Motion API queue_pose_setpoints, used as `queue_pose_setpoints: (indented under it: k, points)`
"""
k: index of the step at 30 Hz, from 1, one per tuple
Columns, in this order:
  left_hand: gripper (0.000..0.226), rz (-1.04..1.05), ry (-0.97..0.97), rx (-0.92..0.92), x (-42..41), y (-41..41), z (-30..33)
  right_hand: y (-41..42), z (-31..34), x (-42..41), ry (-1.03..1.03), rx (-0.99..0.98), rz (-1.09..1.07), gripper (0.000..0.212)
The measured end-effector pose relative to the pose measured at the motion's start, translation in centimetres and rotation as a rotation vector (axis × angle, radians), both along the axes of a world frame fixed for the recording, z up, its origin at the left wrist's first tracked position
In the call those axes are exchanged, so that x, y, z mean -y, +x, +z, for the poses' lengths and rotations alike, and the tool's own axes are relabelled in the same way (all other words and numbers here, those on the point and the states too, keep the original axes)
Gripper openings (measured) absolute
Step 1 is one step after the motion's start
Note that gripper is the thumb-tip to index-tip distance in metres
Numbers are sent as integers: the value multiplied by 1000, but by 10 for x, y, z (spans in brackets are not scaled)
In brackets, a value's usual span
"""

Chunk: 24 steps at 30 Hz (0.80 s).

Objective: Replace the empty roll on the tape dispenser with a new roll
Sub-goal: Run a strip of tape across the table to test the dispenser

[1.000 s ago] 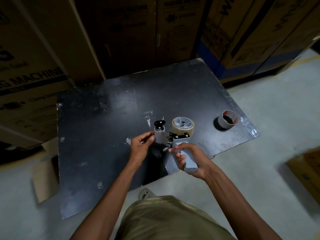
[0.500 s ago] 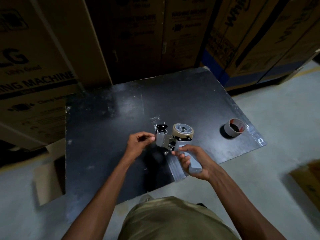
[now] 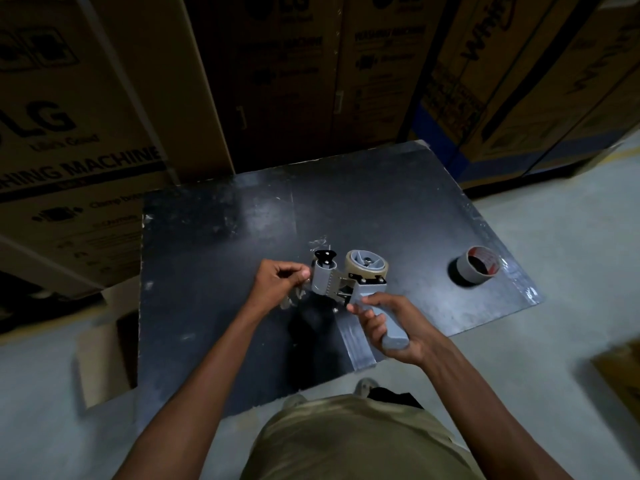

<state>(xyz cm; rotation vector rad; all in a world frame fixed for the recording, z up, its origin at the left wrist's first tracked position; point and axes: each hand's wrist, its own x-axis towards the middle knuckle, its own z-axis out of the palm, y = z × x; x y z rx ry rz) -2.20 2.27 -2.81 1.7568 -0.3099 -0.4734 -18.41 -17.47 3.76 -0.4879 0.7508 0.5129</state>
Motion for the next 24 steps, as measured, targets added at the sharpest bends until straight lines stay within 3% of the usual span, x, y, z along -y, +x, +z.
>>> queue_pose_setpoints:
  k: [24]
  points:
    - [17, 85, 42, 171, 33, 65, 42, 55, 12, 60, 80, 89, 95, 18]
